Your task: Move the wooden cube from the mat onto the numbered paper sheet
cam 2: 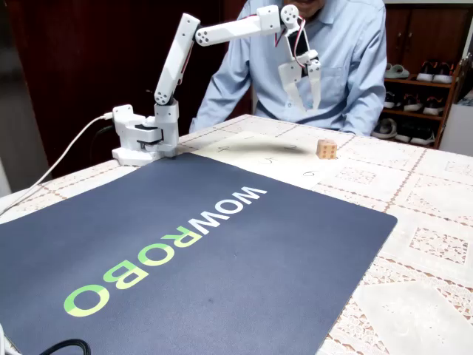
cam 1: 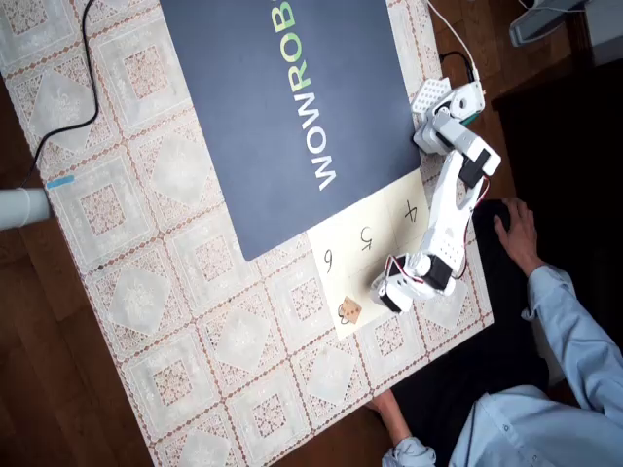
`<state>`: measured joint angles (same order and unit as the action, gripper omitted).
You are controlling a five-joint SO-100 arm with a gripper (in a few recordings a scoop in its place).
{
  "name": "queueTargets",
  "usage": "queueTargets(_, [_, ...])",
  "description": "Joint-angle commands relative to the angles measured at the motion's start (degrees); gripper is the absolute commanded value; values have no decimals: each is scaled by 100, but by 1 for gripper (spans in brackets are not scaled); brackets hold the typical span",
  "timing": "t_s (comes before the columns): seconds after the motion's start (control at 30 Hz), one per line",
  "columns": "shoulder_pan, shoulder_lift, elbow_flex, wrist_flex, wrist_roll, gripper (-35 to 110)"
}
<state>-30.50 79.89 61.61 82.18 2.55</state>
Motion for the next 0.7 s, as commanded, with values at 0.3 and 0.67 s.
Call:
queueTargets(0.3, [2522, 7954, 7356, 387, -1274, 0])
queueTargets(0.67, [3876, 10521, 9483, 229, -2338, 0])
